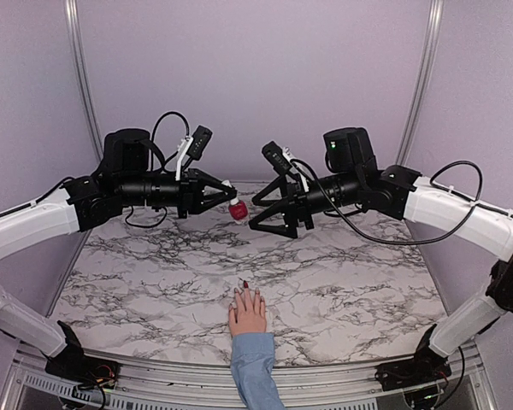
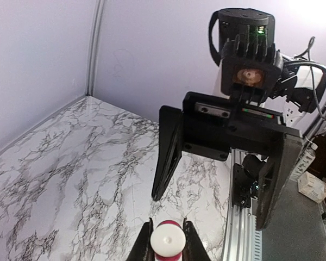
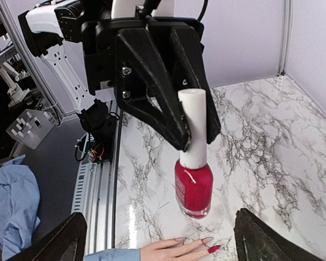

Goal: Paint the nails
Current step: Pass from the right arm to the left, then put down the nail polish bottle at the center of the board.

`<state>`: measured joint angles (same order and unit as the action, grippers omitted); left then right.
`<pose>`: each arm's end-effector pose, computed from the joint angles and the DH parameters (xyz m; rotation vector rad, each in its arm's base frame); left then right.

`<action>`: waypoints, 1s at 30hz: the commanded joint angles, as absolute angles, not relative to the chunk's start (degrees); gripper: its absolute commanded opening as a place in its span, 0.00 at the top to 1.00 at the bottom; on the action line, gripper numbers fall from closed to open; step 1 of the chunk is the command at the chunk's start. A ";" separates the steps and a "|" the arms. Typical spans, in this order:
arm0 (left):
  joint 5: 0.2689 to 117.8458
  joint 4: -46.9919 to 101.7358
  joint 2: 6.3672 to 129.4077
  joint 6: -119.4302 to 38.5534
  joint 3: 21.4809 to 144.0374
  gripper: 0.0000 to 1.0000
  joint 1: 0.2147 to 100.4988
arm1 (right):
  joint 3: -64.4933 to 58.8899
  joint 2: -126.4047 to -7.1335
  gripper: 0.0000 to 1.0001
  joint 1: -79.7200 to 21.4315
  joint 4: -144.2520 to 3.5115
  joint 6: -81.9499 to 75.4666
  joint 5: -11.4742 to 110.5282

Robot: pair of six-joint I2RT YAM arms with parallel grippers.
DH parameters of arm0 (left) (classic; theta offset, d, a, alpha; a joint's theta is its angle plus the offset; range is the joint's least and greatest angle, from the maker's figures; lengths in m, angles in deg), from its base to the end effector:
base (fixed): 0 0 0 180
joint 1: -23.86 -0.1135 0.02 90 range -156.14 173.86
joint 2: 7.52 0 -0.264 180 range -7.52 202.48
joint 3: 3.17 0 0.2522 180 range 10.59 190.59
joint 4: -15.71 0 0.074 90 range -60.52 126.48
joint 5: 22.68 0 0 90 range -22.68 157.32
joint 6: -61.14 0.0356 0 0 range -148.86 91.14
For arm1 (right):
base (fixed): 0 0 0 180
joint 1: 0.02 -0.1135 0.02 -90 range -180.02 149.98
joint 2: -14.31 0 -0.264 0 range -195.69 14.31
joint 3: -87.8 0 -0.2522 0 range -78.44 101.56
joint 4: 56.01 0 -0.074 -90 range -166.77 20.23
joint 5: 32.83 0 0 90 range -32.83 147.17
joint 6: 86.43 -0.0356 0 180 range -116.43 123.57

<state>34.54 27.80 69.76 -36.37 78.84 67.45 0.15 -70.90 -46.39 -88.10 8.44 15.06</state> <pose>0.2158 -0.2320 0.3785 0.9765 1.5306 -1.1330 0.2168 0.2620 0.3656 -1.3249 1.6122 1.1874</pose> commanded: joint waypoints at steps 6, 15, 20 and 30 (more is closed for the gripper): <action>55.70 19.74 62.40 -41.98 67.64 1.00 66.45 | -4.99 -63.41 0.01 -42.94 -79.77 2.85 21.13; 74.52 14.98 59.05 -43.74 53.87 1.00 66.47 | -8.81 -59.83 0.01 -41.60 -78.23 1.14 27.95; 80.67 8.42 59.45 -42.78 46.84 1.00 67.09 | -9.85 -59.44 0.01 -41.60 -78.05 0.50 28.62; 85.39 1.16 67.93 -43.58 40.91 1.00 68.05 | -10.58 -59.06 0.01 -41.60 -77.80 0.26 28.84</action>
